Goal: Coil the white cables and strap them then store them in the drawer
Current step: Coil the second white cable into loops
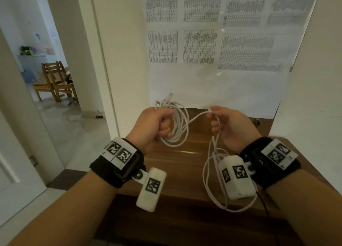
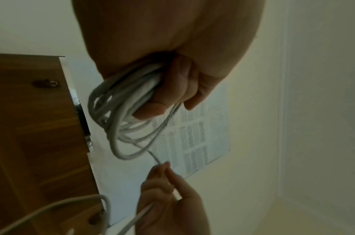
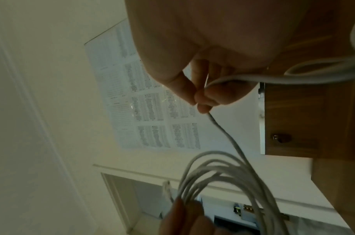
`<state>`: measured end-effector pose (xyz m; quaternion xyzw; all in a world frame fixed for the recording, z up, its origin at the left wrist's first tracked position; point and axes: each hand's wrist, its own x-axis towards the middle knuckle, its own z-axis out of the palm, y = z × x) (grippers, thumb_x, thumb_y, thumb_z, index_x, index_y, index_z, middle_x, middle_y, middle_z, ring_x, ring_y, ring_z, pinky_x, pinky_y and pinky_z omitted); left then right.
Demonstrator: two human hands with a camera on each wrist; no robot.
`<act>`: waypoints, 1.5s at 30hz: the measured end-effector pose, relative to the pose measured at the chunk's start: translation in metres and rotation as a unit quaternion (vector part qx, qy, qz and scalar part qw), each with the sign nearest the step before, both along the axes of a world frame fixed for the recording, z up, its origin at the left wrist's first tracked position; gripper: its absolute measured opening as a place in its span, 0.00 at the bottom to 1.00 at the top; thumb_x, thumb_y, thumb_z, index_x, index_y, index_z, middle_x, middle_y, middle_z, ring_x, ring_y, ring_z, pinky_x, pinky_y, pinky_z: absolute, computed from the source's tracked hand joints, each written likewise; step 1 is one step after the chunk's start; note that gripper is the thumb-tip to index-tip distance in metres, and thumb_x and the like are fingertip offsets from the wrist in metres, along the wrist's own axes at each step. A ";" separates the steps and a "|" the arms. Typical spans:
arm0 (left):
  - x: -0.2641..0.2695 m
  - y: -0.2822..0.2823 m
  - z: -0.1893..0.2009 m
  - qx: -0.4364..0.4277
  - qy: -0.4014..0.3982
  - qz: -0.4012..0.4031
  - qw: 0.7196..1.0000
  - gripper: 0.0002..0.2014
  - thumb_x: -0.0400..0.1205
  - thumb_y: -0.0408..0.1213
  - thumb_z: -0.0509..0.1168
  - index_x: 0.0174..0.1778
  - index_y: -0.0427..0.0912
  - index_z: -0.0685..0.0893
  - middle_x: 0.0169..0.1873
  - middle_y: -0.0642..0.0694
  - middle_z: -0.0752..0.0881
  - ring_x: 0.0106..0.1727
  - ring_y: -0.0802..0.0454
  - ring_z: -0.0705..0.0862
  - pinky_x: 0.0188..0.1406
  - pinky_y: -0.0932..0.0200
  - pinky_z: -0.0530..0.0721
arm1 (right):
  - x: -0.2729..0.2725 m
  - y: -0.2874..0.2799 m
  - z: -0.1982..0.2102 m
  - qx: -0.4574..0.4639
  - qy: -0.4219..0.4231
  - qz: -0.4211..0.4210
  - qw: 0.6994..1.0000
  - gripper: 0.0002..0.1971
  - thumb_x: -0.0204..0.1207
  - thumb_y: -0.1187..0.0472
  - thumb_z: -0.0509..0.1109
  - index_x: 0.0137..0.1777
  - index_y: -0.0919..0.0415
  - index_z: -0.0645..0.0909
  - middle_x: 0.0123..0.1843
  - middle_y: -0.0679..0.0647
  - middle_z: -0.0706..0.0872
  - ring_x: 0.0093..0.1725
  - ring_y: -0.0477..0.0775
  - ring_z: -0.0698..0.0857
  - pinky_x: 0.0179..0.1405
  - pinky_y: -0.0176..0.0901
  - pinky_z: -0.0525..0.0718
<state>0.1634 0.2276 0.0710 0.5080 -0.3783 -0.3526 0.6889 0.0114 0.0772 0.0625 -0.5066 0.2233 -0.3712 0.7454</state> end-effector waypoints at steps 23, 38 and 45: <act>-0.020 -0.027 -0.019 0.000 -0.170 0.115 0.979 0.18 0.87 0.47 0.64 0.33 0.41 0.83 0.26 0.44 0.81 0.29 0.50 0.78 0.38 0.51 0.79 | 0.021 0.038 -0.005 -0.149 0.022 0.071 0.986 0.15 0.88 0.63 0.62 0.69 0.55 0.84 0.66 0.51 0.90 0.66 0.50 0.87 0.66 0.49 0.83; 0.025 -0.030 0.039 -0.163 -0.024 0.190 0.968 0.20 0.89 0.36 0.58 0.29 0.45 0.70 0.17 0.52 0.71 0.21 0.54 0.70 0.37 0.52 0.73 | 0.000 0.014 -0.016 -0.396 0.252 0.051 0.881 0.04 0.81 0.61 0.74 0.51 0.54 0.90 0.41 0.55 0.93 0.38 0.55 0.92 0.43 0.53 0.92; 0.074 -0.023 0.061 -0.215 0.069 0.243 0.943 0.18 0.87 0.33 0.59 0.30 0.45 0.67 0.17 0.53 0.66 0.19 0.56 0.65 0.27 0.61 0.69 | -0.004 -0.030 -0.028 -0.353 0.286 -0.002 0.891 0.08 0.86 0.57 0.67 0.52 0.60 0.85 0.34 0.58 0.89 0.32 0.57 0.88 0.37 0.49 0.89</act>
